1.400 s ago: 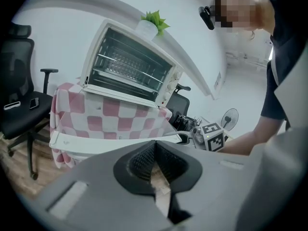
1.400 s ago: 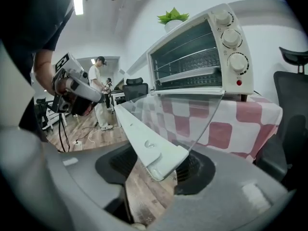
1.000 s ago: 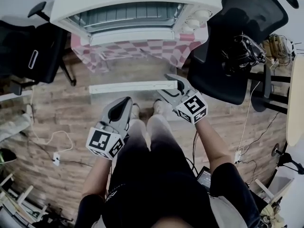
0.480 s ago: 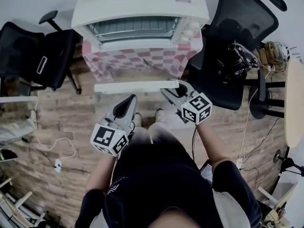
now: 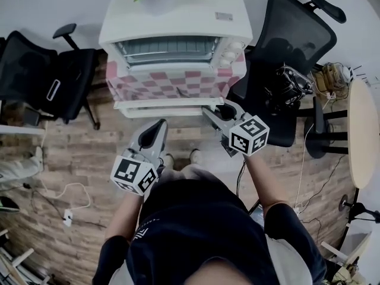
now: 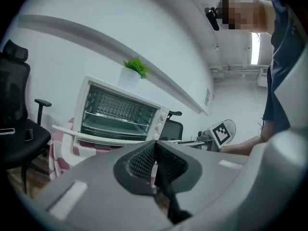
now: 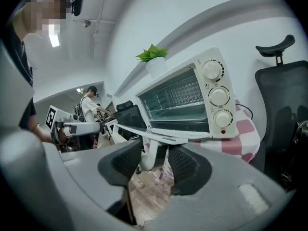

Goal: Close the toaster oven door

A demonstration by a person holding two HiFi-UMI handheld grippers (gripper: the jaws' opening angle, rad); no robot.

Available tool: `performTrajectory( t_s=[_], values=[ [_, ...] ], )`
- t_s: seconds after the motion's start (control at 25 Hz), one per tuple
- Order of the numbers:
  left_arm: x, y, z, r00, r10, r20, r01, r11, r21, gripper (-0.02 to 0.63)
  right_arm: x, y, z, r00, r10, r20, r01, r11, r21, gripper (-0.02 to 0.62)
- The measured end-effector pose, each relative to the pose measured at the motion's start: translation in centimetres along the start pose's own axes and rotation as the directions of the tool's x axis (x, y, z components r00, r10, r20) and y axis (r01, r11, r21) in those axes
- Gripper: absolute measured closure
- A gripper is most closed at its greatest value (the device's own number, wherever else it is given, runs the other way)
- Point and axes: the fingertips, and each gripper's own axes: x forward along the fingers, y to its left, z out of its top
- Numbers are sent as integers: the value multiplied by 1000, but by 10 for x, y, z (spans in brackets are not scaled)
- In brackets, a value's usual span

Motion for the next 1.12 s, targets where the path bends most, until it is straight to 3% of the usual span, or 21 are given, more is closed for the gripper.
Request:
performTrajectory(
  t_s=[0.28, 0.6, 0.92, 1.12],
  values=[
    [1, 0, 6, 999, -6, 37, 5, 1000, 21, 592, 3, -11, 46, 995, 27, 96, -37, 994, 106, 437],
    [-5, 14, 17, 997, 52, 63, -51, 999, -9, 592, 11, -23, 81, 990, 17, 138, -49, 971, 235, 434],
    [-8, 23, 22, 992, 80, 92, -78, 997, -30, 594, 22, -39, 120, 964, 13, 265, -121, 909, 398, 427],
    [-9, 21, 30, 992, 89, 88, -86, 995, -41, 595, 27, -49, 134, 958, -7, 286, -131, 879, 459, 420]
  ],
)
